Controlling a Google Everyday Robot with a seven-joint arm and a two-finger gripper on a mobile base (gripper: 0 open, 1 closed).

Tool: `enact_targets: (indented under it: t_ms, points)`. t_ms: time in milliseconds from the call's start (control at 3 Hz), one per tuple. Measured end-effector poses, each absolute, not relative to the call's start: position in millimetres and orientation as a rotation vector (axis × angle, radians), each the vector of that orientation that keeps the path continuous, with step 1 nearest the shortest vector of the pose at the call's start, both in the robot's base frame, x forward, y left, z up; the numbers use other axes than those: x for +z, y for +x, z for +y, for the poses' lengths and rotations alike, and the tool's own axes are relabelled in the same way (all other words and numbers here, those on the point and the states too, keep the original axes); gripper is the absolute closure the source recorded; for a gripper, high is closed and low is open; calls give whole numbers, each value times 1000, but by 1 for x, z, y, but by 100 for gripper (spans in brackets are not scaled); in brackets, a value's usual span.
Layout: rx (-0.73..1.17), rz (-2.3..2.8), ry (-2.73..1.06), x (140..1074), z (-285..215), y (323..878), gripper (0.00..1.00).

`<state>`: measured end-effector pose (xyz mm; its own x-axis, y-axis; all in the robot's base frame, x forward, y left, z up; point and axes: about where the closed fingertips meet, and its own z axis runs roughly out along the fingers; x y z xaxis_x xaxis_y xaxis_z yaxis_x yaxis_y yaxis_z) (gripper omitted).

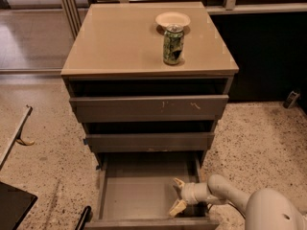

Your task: Open bottom drawer

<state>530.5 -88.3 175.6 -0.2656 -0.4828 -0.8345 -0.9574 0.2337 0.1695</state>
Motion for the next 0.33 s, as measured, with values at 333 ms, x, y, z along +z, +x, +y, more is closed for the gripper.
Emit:
enact_targets:
  t_ms: [333]
  points:
    - [907, 1842, -1320, 191, -91, 529, 0]
